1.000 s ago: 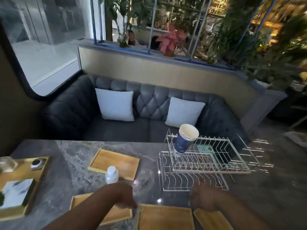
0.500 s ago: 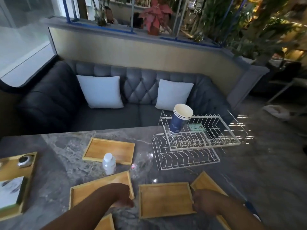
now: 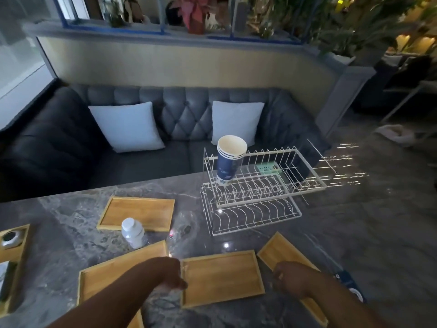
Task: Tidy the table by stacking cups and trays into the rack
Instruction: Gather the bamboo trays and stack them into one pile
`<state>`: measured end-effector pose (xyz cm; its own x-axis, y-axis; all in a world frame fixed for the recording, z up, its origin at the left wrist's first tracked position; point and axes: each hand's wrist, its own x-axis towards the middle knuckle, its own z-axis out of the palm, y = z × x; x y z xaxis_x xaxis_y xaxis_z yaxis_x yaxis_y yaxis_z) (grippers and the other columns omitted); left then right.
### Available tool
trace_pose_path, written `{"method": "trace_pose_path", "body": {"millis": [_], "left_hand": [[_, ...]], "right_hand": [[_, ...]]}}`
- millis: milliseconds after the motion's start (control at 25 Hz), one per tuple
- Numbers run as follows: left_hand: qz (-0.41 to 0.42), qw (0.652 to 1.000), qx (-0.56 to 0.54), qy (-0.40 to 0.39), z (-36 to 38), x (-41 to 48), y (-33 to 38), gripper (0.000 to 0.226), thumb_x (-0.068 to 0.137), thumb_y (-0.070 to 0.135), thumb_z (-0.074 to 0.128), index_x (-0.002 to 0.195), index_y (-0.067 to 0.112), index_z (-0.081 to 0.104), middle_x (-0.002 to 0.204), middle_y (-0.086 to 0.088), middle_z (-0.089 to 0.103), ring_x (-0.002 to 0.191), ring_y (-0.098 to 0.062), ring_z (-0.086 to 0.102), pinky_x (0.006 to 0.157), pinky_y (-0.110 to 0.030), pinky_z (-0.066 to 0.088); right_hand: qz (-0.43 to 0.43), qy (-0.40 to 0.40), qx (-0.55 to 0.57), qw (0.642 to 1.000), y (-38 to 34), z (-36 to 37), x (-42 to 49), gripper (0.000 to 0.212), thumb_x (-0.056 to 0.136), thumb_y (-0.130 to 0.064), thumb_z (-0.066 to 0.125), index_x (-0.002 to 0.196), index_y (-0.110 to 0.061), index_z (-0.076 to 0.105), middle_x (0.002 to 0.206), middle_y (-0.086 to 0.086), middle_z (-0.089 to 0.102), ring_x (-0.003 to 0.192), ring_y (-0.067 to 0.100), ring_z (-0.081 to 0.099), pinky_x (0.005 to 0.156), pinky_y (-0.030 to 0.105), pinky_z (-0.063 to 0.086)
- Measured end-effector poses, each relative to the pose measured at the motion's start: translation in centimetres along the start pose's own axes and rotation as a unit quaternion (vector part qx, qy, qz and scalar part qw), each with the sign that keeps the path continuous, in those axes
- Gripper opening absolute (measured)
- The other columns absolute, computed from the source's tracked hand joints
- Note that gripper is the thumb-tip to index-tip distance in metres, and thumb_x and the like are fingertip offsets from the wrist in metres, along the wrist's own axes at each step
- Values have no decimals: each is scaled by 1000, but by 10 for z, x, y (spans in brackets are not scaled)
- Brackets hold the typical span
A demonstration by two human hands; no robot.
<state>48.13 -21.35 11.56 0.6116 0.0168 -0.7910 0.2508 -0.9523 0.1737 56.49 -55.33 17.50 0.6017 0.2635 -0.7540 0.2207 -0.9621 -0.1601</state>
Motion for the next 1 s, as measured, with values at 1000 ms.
{"method": "trace_pose_path", "body": {"millis": [1000], "left_hand": [[134, 974, 181, 26, -12, 160, 285, 65, 86, 54, 65, 140, 19, 54, 145, -10, 54, 128, -29, 56, 103, -38, 49]], "right_hand": [[141, -33, 195, 970, 244, 85, 43, 47, 95, -45, 57, 135, -20, 54, 141, 10, 54, 124, 29, 55, 98, 34, 45]]}}
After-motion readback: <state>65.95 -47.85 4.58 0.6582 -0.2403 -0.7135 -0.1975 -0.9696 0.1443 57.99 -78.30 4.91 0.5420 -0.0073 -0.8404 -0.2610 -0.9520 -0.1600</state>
